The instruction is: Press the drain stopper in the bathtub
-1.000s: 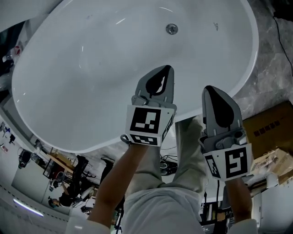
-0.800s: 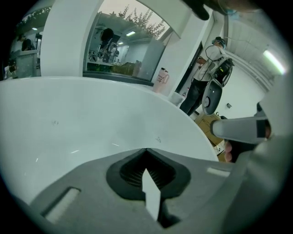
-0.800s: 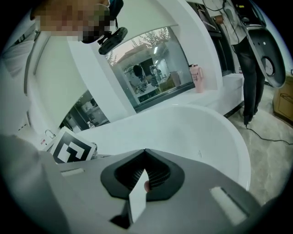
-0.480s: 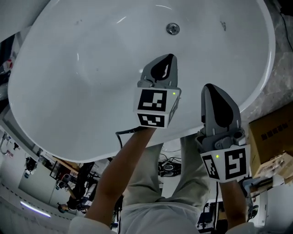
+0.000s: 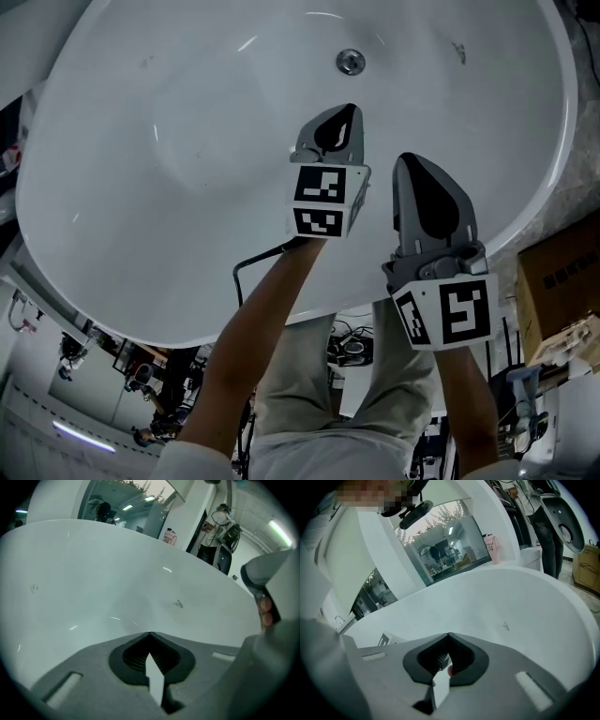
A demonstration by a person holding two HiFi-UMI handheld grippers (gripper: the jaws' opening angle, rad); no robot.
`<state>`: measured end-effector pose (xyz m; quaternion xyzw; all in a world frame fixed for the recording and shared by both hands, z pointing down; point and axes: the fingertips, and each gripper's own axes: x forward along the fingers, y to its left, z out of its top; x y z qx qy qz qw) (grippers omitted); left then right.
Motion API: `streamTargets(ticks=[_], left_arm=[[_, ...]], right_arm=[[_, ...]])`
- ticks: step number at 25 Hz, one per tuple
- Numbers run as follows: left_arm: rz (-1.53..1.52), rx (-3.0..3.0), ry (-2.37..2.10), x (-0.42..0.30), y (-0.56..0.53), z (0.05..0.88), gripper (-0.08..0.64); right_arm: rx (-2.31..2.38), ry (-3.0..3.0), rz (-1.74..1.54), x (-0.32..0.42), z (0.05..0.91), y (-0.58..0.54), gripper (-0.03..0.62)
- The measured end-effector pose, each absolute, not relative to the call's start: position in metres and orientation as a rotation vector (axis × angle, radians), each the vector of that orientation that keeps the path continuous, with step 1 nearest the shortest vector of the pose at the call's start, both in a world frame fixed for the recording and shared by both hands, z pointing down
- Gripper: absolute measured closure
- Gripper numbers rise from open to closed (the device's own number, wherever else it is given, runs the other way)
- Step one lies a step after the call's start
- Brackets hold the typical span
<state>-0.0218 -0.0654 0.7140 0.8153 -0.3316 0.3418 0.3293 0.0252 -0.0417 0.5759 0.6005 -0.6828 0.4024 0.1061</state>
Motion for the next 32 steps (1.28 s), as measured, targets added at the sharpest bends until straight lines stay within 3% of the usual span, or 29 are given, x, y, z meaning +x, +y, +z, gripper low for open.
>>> streamTargets(ticks=[32], left_arm=[[1.021,2.02,-0.705,-0.017,-0.102,0.904,0.56]], right_arm=[[1.567,-1.739,1.435,0.015,0.794,-0.098,0.586]])
